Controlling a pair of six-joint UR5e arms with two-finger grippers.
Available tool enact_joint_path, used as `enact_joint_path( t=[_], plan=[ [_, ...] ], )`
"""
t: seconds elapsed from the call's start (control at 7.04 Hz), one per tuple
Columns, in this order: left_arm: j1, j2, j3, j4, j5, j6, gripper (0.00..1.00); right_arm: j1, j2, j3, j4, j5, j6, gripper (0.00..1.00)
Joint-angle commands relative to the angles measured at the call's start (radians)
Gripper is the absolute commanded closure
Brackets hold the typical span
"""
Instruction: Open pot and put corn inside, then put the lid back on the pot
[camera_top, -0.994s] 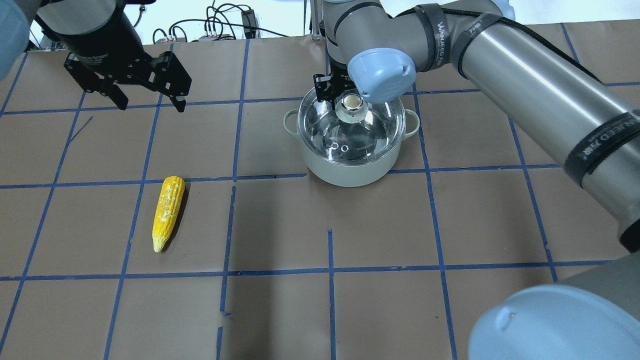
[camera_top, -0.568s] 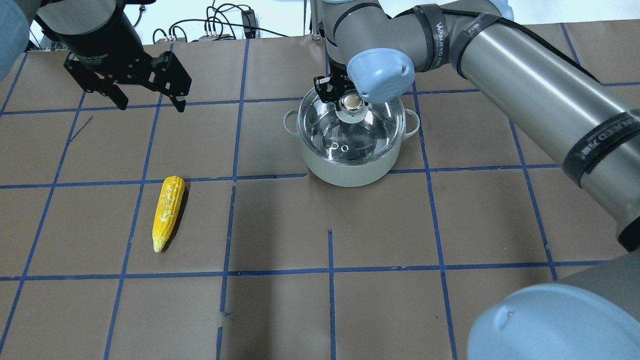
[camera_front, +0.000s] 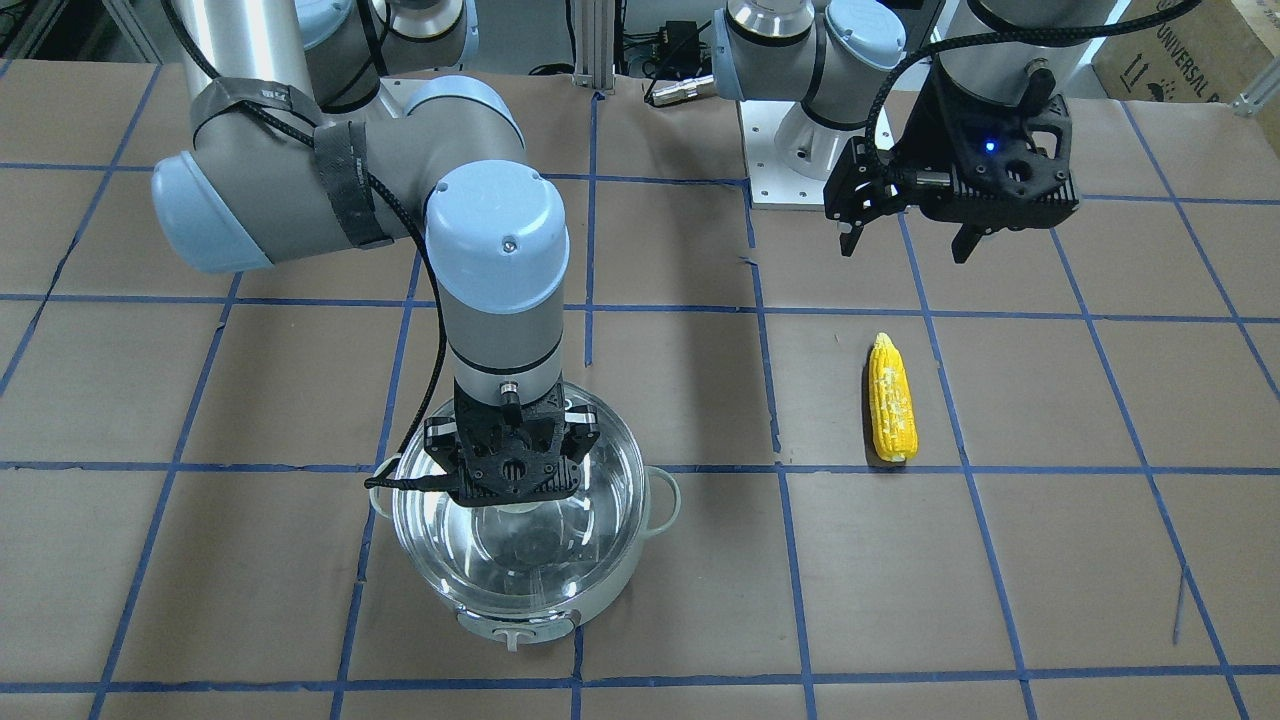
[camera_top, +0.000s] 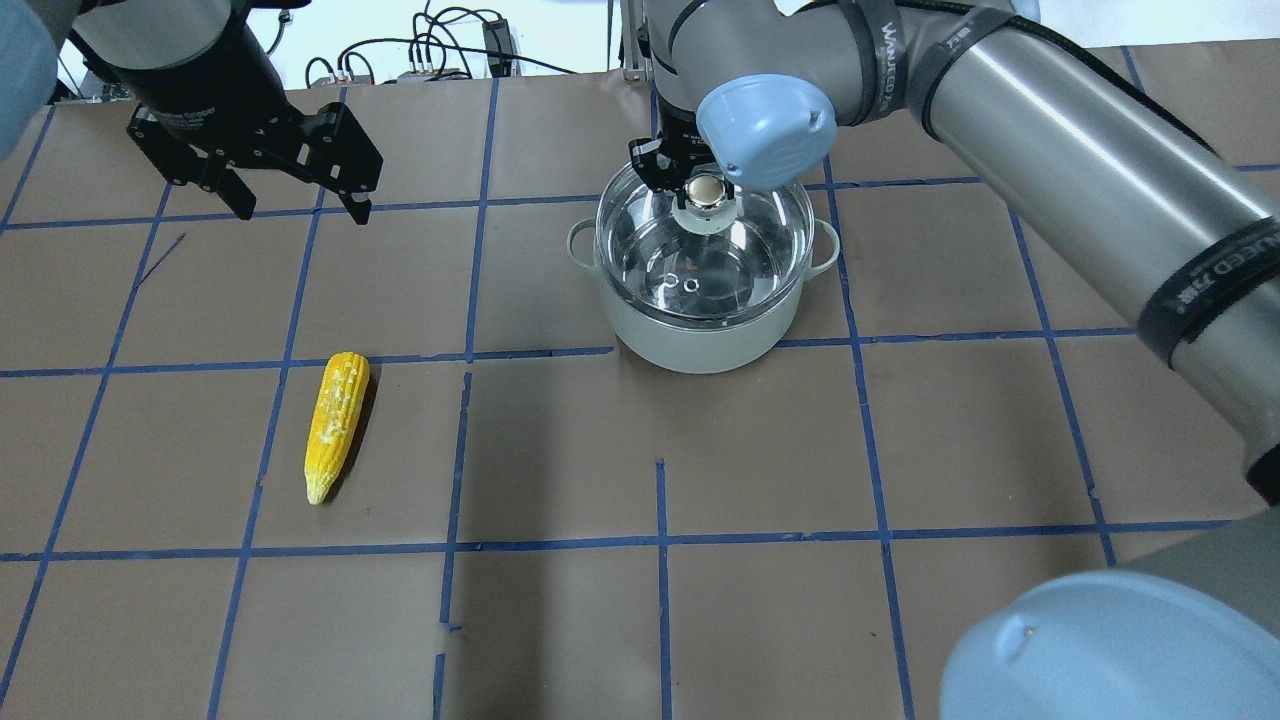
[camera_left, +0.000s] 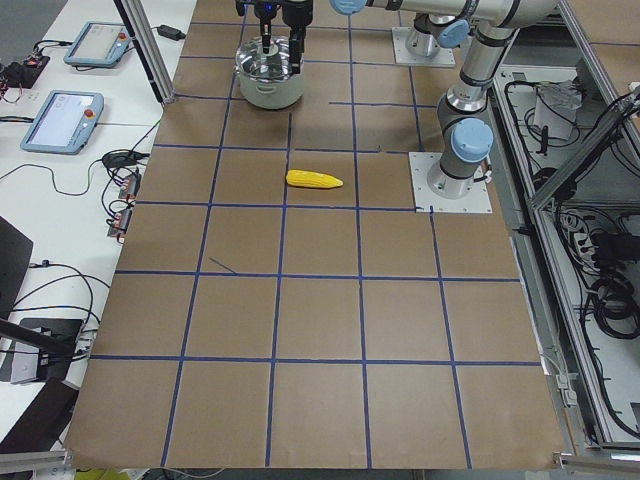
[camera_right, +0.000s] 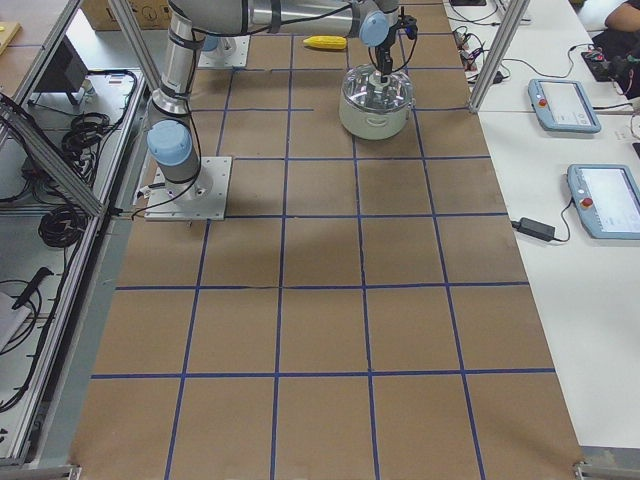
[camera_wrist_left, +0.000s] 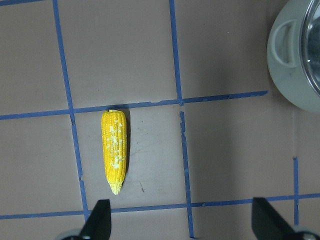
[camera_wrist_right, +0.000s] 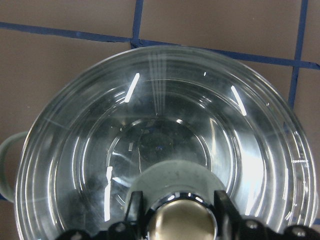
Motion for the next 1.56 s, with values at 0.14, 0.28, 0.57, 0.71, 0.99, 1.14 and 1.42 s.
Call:
enact_joint_path(
  t=[0.14, 0.28, 0.57, 0.71, 0.99, 1.14, 1.42],
  plan=[
    [0.0, 0.001, 0.0, -0.002, 0.001, -0.001, 0.0, -0.066, -0.065, -0.267, 0.342, -0.032, -0.067, 0.86],
    [0.0, 0.001, 0.0, -0.002, 0.001, 0.001, 0.0, -0.119, -0.097, -0.322, 0.418, -0.03, -0.126, 0.86],
    [0.0, 0.004, 0.0, -0.005, 0.006, 0.001, 0.0, -0.253, -0.168, -0.338, 0.517, -0.012, -0.205, 0.86],
    [0.0, 0.008, -0.003, -0.008, 0.004, 0.001, 0.0, -0.294, -0.173, -0.34, 0.557, -0.004, -0.231, 0.86],
    [0.012, 0.024, -0.046, 0.003, 0.001, 0.005, 0.0, -0.351, -0.181, -0.328, 0.614, 0.081, -0.25, 0.86],
    [0.032, 0.013, -0.078, 0.026, 0.001, 0.008, 0.0, -0.373, -0.182, -0.321, 0.615, 0.097, -0.251, 0.87],
    [0.147, -0.027, -0.222, 0.137, 0.0, 0.164, 0.0, -0.413, -0.184, -0.294, 0.598, 0.094, -0.245, 0.87]
  ],
)
